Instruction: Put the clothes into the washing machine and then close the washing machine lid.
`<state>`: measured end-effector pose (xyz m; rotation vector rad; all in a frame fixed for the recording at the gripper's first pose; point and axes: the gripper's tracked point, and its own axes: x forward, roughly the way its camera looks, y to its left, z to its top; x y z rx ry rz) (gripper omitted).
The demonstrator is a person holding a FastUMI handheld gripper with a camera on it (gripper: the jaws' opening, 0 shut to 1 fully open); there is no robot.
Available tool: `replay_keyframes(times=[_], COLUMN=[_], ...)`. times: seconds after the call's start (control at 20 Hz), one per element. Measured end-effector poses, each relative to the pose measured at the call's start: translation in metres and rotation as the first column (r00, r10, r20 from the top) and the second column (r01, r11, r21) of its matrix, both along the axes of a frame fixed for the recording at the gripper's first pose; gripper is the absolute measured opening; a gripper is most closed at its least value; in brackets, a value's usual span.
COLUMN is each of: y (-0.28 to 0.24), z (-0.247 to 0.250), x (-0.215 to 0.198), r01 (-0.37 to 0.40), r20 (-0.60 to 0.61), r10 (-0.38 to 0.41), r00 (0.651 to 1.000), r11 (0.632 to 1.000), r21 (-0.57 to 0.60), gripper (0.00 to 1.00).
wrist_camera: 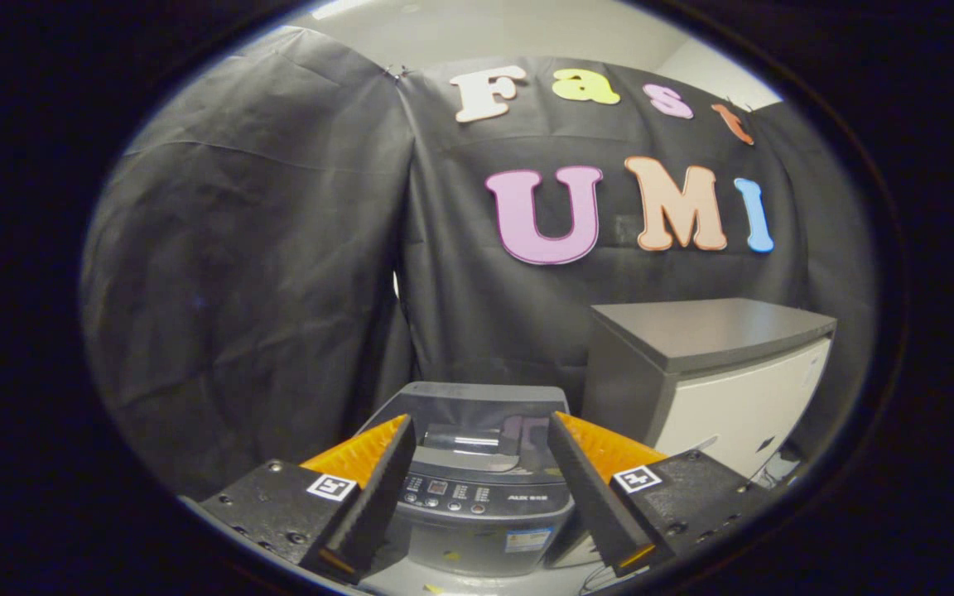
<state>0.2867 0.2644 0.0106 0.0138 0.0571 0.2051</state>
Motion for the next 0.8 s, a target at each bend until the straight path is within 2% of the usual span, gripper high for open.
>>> replay_keyframes(times=[0.2,0.55,0.8], y=[-0.032,-0.036,-0.043], z=[0.009,-0.001,-0.013], x=[-0.031,-0.059,-0.066], r01=[0.041,0.003,0.008], r20=[0.069,0.085,0.108], r10=[-0.041,-0.008,-0.01], r00=[0.997,0.996,0.994], r11=[0.999,0.998,1.0], r21=[0.003,0.062,0.019], gripper=[0.97,0.97,0.97])
